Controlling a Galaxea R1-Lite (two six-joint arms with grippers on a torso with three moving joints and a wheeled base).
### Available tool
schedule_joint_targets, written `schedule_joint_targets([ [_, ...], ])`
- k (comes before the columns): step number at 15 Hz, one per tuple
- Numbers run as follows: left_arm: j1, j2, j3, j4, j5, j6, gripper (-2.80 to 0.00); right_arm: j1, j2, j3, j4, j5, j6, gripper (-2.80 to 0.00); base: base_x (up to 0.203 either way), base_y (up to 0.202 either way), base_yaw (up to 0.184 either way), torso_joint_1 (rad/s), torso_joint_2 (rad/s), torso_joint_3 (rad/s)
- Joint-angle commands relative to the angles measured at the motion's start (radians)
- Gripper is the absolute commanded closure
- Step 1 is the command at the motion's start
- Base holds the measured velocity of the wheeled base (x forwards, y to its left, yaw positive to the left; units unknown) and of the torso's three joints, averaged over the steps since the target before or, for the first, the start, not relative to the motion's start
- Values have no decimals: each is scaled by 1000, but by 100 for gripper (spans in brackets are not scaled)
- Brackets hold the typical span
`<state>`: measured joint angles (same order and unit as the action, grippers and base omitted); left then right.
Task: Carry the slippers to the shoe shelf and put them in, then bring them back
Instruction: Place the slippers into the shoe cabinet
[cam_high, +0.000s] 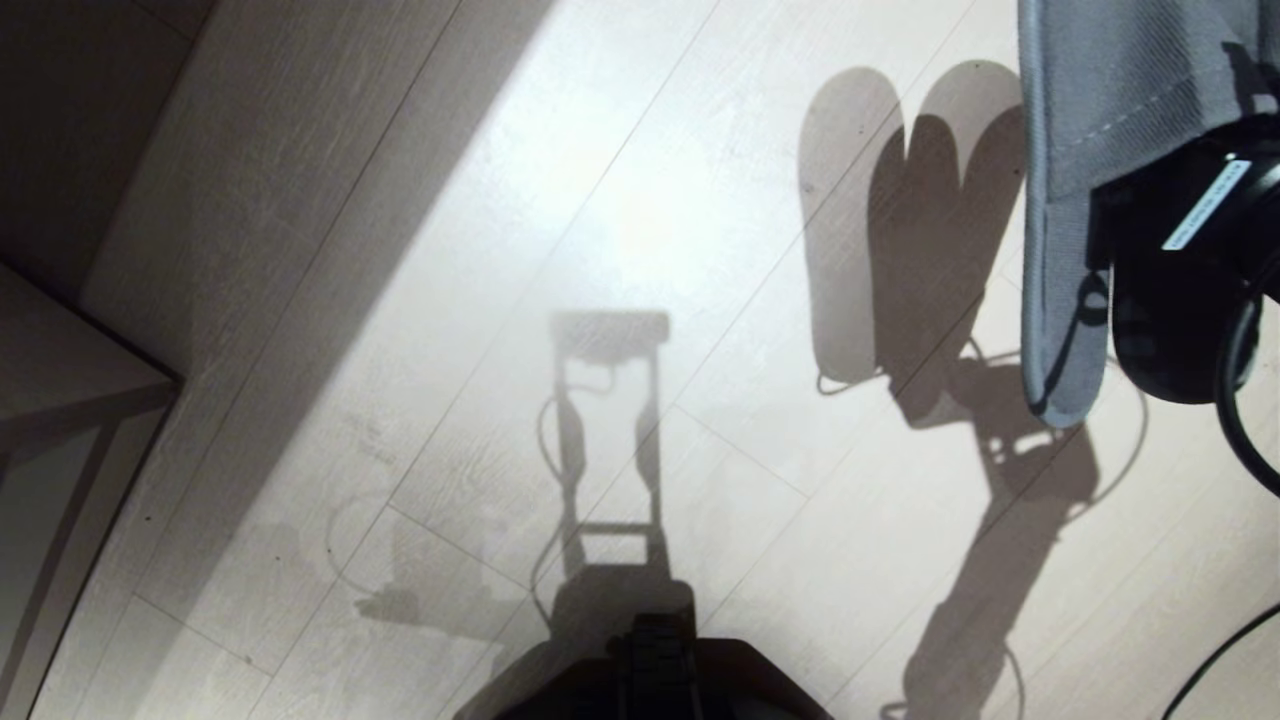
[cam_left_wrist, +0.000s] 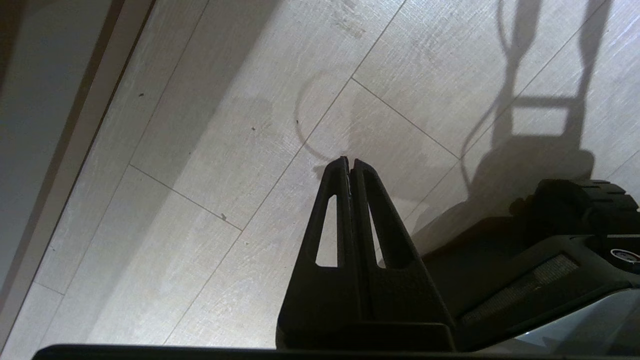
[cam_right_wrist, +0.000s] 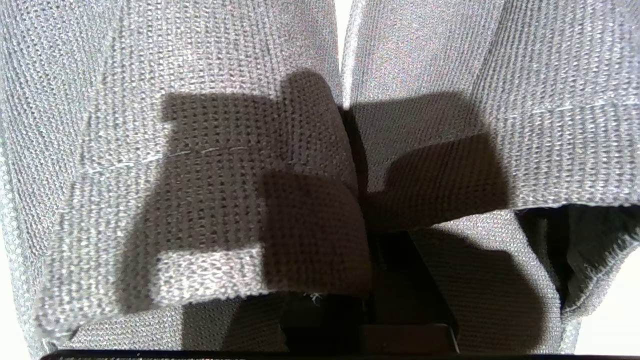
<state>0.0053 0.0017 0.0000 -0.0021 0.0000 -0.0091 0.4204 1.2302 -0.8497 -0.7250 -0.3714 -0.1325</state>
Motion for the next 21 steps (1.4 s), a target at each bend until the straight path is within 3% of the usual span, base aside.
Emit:
schedule_joint_targets([
  [1,1,0,0,-1,0,0,0,-62,-98,52,-3,0,-2,0,0,0,0,0,0,0],
  [6,1,0,0,0,0,0,0,-241,-372,257,28,-1,-5,0,0,0,0,0,0,0],
  [12,1,0,0,-1,0,0,0,-437,-796,537,237,30,3,0,0,0,0,0,0,0],
  [15,2,0,0,-1,0,-2,0,-452,-948,715,289,146,9,0,0,0,0,0,0,0],
  [17,1,0,0,-1,0,-2,0,-441,-1036,806,401,225,7,0,0,0,0,0,0,0],
  [21,1,0,0,-1,0,-1,0,-424,-1225,843,623,289,10,0,0,0,0,0,0,0],
])
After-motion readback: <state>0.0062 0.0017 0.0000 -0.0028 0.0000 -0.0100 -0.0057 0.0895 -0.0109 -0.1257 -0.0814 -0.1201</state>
